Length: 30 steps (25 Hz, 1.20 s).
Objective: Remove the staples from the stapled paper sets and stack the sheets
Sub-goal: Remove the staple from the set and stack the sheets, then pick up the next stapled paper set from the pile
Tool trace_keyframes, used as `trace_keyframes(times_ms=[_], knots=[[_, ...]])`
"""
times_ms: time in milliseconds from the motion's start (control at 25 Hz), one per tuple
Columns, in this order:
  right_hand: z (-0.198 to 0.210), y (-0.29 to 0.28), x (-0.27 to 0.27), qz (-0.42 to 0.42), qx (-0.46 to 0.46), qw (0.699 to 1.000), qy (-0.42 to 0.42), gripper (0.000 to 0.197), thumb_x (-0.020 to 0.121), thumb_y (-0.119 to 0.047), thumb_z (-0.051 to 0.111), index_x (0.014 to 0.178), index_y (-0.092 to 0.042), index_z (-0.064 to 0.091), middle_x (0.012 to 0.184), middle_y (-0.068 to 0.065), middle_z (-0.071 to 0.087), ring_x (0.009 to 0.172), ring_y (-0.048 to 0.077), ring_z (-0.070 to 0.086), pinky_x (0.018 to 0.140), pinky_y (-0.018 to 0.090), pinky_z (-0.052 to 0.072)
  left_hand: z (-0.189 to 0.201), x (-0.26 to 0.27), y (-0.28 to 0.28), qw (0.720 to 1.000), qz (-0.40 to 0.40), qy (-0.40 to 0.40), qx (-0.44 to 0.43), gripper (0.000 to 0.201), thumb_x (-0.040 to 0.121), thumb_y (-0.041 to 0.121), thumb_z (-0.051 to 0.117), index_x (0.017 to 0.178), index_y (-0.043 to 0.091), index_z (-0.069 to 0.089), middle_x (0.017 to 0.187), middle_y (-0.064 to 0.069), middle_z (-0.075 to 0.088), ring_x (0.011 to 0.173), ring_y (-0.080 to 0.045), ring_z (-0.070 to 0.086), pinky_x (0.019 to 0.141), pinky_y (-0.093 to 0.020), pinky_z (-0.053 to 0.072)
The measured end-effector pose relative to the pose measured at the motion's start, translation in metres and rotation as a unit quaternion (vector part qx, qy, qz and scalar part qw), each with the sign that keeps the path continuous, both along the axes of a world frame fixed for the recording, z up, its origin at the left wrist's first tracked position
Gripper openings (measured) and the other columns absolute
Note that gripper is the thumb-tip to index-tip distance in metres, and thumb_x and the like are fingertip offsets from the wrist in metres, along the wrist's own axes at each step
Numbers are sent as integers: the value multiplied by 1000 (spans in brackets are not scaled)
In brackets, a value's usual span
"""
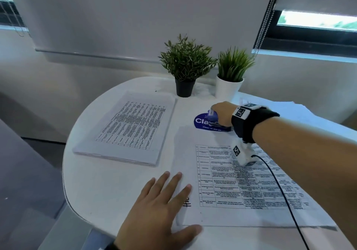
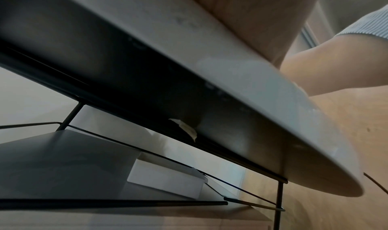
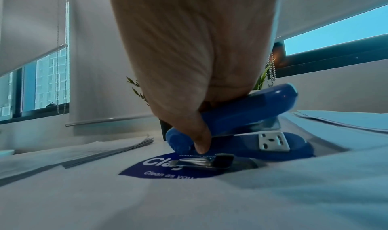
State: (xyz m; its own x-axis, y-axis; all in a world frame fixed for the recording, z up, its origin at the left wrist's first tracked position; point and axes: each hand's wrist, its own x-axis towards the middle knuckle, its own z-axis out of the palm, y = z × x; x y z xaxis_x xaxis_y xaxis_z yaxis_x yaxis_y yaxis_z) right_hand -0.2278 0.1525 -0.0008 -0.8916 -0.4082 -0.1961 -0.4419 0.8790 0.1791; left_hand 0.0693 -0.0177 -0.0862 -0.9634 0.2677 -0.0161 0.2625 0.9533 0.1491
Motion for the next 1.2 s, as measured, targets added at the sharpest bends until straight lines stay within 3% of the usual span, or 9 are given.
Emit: trace_keyframes(times_ms=[360,440,520,560,640,760,840,920,1200], knots=[[8,-15,13,70,-45,996,18,41,90,-23,59,129,-10,55,130,10,58,119,29,53,97,36,45,-4,0,-1,999,0,29,-14,73,86,80,29,134,33,55,146,3,49,131,-23,51,101,-39,27],[12,-20,28,105,-93,989,44,32,88,-22,56,119,-15,62,118,3,61,113,25,56,89,30,46,-4,0,-1,999,2,35,-15,72,86,80,29,134,33,55,145,3,49,130,-23,51,101,-38,27],[15,-24,46,95,-74,993,-6,20,83,-32,66,97,-17,63,93,-3,59,94,21,58,75,28,44,-4,1,-1,999,6,43,-16,72,86,79,29,134,33,55,145,3,50,130,-23,51,101,-38,27],[14,-25,53,73,-40,995,-53,33,78,-43,73,91,-16,58,86,-4,55,86,20,55,71,28,42,-5,1,0,999,7,45,-16,71,87,79,28,135,33,54,145,3,50,131,-23,51,101,-38,27],[12,-22,59,20,21,991,-129,66,65,-62,78,105,-17,50,100,-4,54,93,20,53,81,30,44,-6,1,0,999,7,49,-16,70,88,78,28,136,33,53,146,3,49,132,-23,50,102,-38,26],[9,-19,58,-10,44,991,-129,105,55,-67,81,137,-15,41,133,-1,50,118,23,52,101,40,45,-6,2,0,998,11,57,-19,68,90,76,28,137,33,52,147,3,48,132,-22,49,104,-38,27],[7,-21,59,-14,64,991,-121,103,55,-68,81,135,-15,43,132,0,50,115,23,52,100,40,46,-5,2,1,998,16,58,-19,67,91,75,27,136,33,53,146,3,49,131,-21,51,108,-41,35],[4,-22,58,-15,66,990,-122,101,53,-69,80,131,-15,46,129,-1,52,109,21,53,99,39,46,-2,3,2,998,24,58,-23,66,92,73,25,135,32,55,144,3,50,129,-20,53,99,-43,49],[-1,-5,61,-44,-59,989,-125,116,50,-62,87,142,-16,34,138,2,41,119,25,50,97,33,42,-4,2,2,997,34,57,-49,65,96,66,20,133,27,57,142,-2,54,126,-24,56,94,-47,50]])
